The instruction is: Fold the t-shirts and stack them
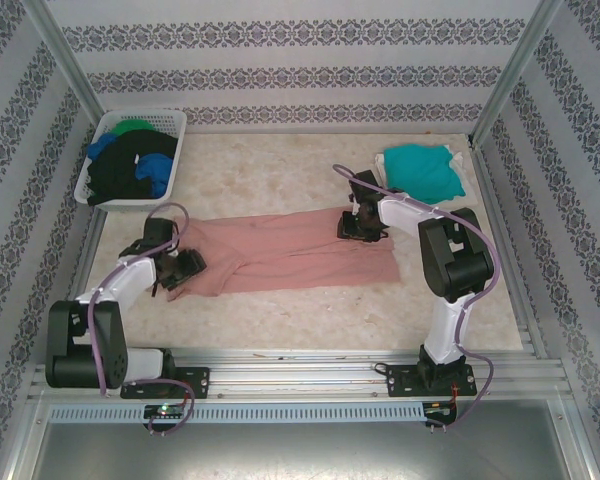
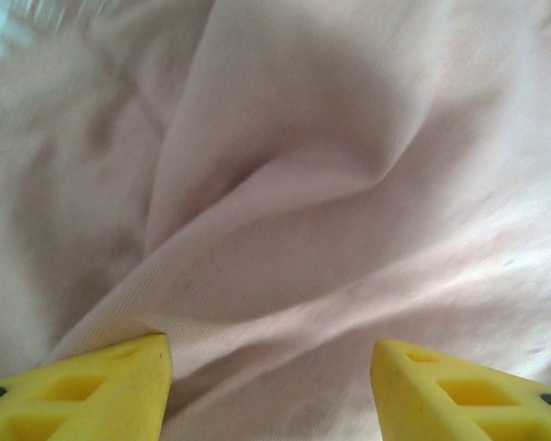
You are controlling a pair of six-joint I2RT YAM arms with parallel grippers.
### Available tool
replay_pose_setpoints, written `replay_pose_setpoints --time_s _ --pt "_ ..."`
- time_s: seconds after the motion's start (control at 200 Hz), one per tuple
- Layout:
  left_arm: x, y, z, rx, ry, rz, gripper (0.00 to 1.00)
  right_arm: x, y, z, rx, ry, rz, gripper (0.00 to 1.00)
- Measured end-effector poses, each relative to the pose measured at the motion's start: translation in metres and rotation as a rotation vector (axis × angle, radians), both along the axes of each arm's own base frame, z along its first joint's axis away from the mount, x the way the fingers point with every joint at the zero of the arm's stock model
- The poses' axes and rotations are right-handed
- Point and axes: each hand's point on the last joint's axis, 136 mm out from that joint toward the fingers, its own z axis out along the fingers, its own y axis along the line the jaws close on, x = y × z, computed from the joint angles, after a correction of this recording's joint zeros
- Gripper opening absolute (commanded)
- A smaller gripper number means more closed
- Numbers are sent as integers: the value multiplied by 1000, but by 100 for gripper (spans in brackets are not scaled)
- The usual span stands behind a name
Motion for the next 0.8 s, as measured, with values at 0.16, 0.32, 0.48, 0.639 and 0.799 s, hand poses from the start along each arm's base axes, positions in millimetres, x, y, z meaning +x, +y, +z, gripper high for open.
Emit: replay_pose_setpoints --time_s 0.16,0.32,0.48,0.639,0.799 --pt "51 -7 13 -15 -49 -39 58 -3 9 3 -34 -1 26 43" --pt "78 -15 -14 -42 -1 -77 52 -1 11 -2 -50 6 31 43" --pt "109 -19 -17 -59 -26 -100 51 -7 7 -2 -59 0 27 43" --pt "151 -33 -13 -74 -76 -140 50 -45 -4 -3 -85 37 24 43" --pt "202 -62 -10 -85 -134 -210 50 -87 -4 -6 -109 63 54 44"
